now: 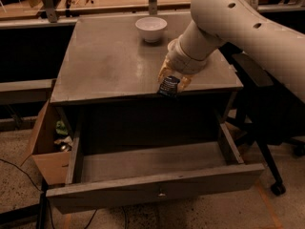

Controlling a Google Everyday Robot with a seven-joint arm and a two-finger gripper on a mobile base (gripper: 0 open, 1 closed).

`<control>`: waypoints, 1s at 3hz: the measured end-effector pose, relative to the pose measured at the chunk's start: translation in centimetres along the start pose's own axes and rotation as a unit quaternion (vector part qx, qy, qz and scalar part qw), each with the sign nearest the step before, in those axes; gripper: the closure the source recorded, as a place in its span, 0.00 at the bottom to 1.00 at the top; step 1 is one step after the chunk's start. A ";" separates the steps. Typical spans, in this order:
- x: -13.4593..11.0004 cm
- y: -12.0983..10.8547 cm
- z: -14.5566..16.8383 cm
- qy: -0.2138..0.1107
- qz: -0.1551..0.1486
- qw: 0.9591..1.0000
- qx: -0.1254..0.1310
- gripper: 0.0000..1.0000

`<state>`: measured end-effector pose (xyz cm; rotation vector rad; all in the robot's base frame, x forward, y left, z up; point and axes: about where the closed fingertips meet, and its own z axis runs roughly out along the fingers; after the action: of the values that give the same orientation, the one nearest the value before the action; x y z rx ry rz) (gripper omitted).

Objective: Place rxbar blueberry into top drawer

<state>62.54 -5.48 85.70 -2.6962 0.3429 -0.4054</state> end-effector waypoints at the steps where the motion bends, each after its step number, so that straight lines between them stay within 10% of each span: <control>1: -1.7 -0.1 -0.7 -0.015 0.017 1.000 0.005 1.00; 3: -10.3 0.0 -2.9 -0.056 0.102 0.993 0.012 1.00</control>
Offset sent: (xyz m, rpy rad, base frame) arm -0.1244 0.0249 0.0238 0.1175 0.1890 -0.1561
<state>52.06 -3.49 85.87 -2.6147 0.5699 -0.1974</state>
